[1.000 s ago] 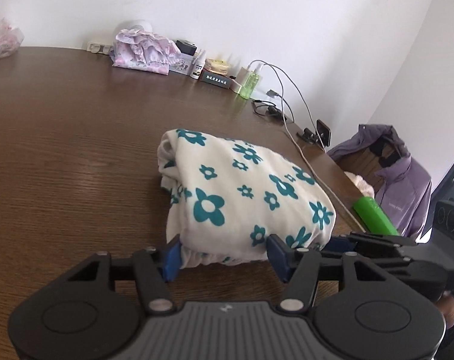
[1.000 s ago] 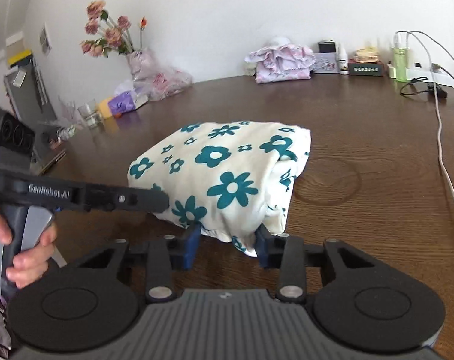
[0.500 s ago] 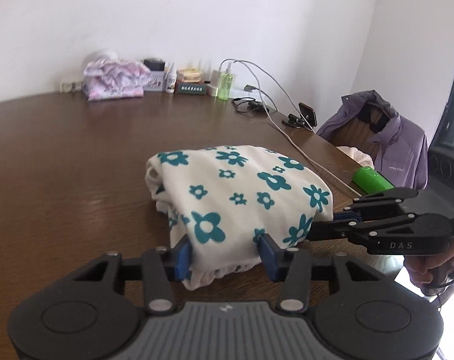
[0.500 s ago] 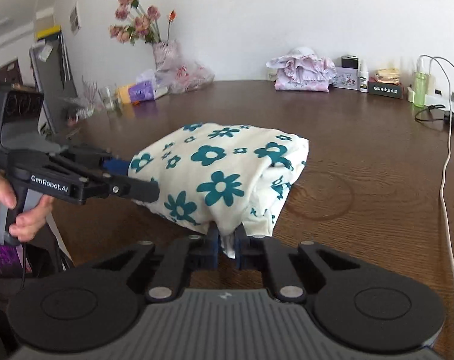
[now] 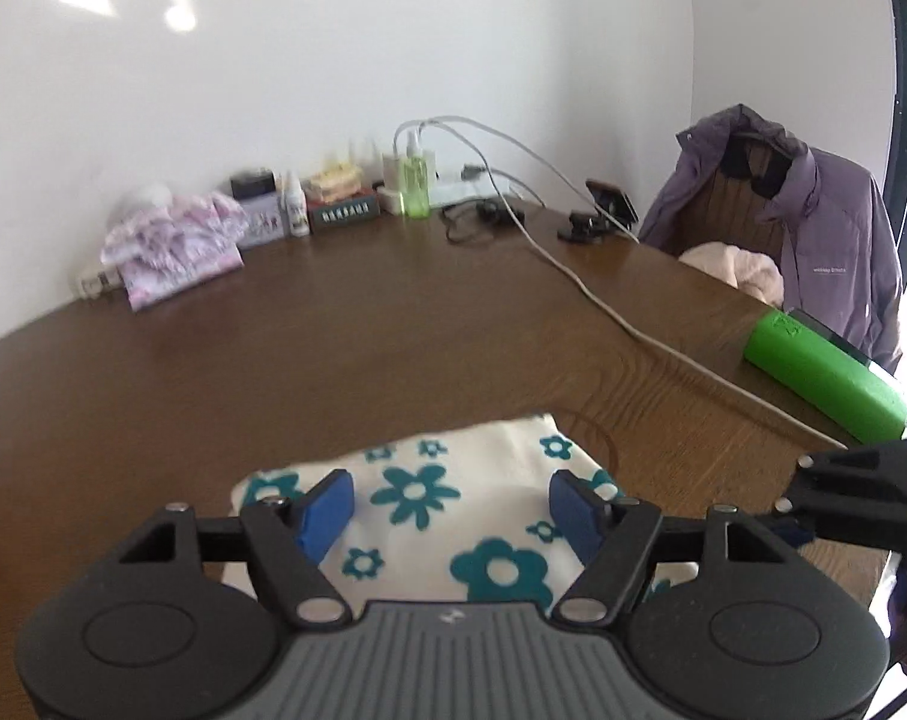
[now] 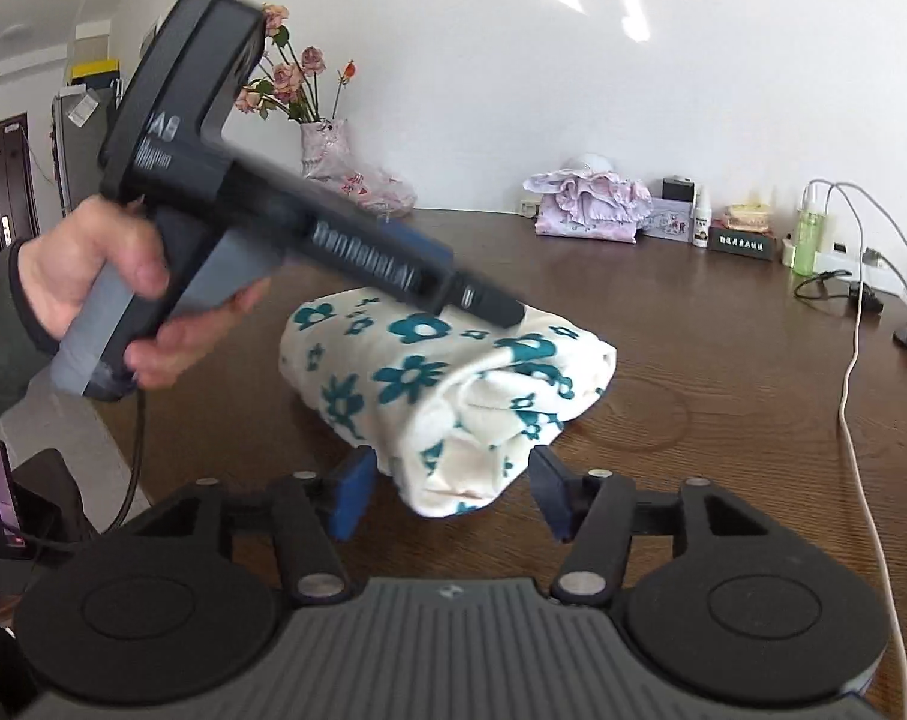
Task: Fold clothes
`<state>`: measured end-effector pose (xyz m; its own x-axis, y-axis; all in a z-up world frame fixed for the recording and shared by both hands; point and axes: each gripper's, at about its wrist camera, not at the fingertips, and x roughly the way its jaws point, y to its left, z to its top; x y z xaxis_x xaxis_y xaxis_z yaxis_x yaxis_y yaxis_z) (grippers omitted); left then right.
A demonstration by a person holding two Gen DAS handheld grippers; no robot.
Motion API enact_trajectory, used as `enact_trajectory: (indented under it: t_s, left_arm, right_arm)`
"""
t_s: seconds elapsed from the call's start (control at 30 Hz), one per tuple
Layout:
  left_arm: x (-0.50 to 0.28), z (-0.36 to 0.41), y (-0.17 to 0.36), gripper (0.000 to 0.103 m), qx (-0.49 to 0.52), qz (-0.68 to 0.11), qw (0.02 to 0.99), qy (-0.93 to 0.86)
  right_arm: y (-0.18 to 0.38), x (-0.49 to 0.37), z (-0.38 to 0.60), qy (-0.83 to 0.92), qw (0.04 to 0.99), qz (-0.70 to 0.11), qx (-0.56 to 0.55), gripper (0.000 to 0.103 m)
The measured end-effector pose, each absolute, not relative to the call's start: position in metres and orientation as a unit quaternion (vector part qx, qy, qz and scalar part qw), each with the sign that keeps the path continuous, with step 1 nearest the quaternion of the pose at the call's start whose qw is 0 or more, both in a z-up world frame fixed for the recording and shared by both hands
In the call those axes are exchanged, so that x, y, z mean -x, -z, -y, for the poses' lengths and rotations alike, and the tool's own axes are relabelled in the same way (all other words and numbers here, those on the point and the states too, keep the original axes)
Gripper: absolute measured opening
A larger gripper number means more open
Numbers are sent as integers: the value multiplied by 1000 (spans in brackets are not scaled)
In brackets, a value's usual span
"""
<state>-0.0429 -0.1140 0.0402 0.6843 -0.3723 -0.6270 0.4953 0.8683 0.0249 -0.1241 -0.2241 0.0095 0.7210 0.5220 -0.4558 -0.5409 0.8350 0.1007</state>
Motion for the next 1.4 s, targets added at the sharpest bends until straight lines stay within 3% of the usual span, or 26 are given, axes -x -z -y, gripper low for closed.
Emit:
enact_trajectory:
  t_s: [0.03, 0.07, 0.13, 0.2, 0.3, 0.37, 0.4, 0.43, 0.6, 0.67, 0.7, 0.8, 0.9, 1.13, 1.2, 1.27, 1.3, 1.4]
  left_arm:
    - [44, 112, -36, 70, -95, -316, 914, 238]
    - [46, 110, -33, 70, -96, -314, 914, 238]
    - [51, 109, -30, 74, -107, -312, 913, 240]
    - [56, 108, -28, 80, -124, -309, 909, 252]
    - [67, 95, -29, 79, -133, -281, 910, 275]
    - [76, 78, -37, 80, -110, -259, 916, 288]
    - [79, 69, -40, 80, -94, -255, 921, 280]
    - [82, 60, -43, 80, -80, -256, 926, 265]
    - [102, 27, -49, 79, 2, -243, 946, 214]
    - [99, 25, -39, 70, 14, -271, 940, 205]
    - [100, 23, -33, 70, 19, -275, 939, 205]
    - [100, 14, -25, 71, 28, -280, 937, 209]
    - [97, 2, -20, 74, 34, -286, 930, 229]
    - [86, -9, -24, 97, -31, -304, 909, 284]
    - [86, -14, -31, 95, -42, -301, 909, 285]
    - [88, -23, -47, 80, -30, -292, 920, 261]
    - [89, -27, -56, 77, -15, -290, 924, 250]
    - [92, -31, -71, 78, 53, -303, 919, 245]
  right_arm:
    - [-8, 118, 223, -300, 922, -243, 15, 32]
    - [-7, 112, 220, -315, 915, -252, 9, 24]
    - [-5, 102, 214, -346, 898, -271, -6, 15]
    - [-1, 101, 205, -377, 881, -283, -28, 14]
    - [0, 112, 197, -387, 879, -276, -32, 17]
    - [-4, 125, 203, -381, 887, -259, -40, 32]
    - [-6, 129, 207, -378, 888, -258, -46, 46]
    - [-10, 130, 212, -375, 891, -253, -50, 48]
    - [-40, 100, 233, -339, 909, -232, -67, 48]
    - [-47, 73, 228, -341, 908, -235, -62, 48]
    - [-46, 58, 219, -349, 904, -242, -54, 48]
    - [-33, 22, 184, -353, 887, -299, -6, 29]
    - [-26, 36, 172, -334, 891, -306, 18, 28]
    - [-33, 105, 145, -255, 905, -336, 53, 29]
    - [-40, 115, 137, -273, 891, -357, 59, 38]
    - [-47, 119, 137, -314, 874, -367, 55, 41]
    - [-54, 119, 143, -334, 867, -367, 43, 41]
    - [-76, 108, 176, -338, 887, -313, 20, 44]
